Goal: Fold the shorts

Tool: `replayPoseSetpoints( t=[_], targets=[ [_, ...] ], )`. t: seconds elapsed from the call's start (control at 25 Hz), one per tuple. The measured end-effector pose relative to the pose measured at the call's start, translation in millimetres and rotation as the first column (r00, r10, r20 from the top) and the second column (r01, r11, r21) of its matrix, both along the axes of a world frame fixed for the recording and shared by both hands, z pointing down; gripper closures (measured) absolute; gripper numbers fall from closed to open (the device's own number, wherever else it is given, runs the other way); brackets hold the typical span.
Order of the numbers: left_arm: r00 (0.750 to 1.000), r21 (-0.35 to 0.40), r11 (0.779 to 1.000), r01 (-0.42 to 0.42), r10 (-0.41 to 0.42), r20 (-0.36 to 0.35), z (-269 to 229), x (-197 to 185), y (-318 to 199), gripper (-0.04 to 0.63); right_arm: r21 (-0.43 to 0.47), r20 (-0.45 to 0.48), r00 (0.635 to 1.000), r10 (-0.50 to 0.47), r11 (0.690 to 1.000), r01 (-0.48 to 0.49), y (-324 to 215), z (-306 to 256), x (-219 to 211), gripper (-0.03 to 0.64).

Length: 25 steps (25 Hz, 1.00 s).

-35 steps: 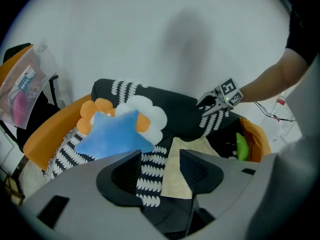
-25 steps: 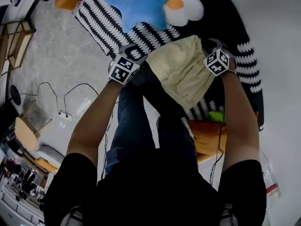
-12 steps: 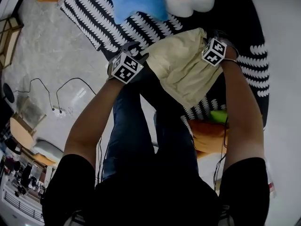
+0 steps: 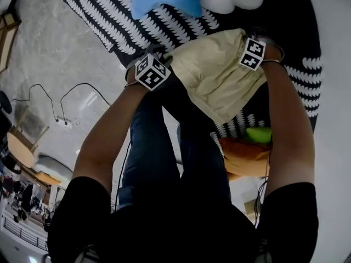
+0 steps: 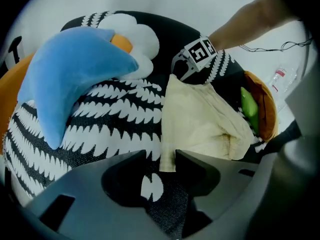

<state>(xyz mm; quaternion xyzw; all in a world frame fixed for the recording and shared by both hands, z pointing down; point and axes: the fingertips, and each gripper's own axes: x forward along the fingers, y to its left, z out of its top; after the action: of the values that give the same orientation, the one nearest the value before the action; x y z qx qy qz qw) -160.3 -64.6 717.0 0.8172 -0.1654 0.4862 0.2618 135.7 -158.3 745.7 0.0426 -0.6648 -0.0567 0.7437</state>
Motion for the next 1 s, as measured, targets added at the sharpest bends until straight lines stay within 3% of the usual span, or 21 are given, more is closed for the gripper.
replayPoseSetpoints(
  t=[0.16, 0.32, 0.68, 1.0],
  targets=[
    [0.999, -0.039, 0.999, -0.016, 0.018, 0.037, 6.7, -2.1, 7.9, 0.477, -0.054, -0.027, 0.999, -0.036, 0.998, 0.035, 5.9, -2.5, 4.2, 0.533],
    [0.997, -0.027, 0.998, -0.059, 0.061, 0.044, -0.1, -1.4, 16.6, 0.549, -0.093, -0.022, 0.997, -0.067, 0.993, 0.065, 12.4, -6.4, 5.2, 0.567],
    [0.993, 0.015, 0.996, -0.091, 0.089, 0.072, -41.2, -15.1, 45.4, 0.563, -0.042, 0.029, 0.991, -0.132, 0.990, 0.133, 8.2, -31.3, 5.2, 0.577],
    [0.985, 0.040, 0.986, -0.164, 0.161, 0.064, -83.0, 20.0, 101.7, 0.564, 0.058, 0.067, 0.977, -0.202, 0.978, 0.199, 18.2, -63.1, 21.6, 0.577]
  ],
)
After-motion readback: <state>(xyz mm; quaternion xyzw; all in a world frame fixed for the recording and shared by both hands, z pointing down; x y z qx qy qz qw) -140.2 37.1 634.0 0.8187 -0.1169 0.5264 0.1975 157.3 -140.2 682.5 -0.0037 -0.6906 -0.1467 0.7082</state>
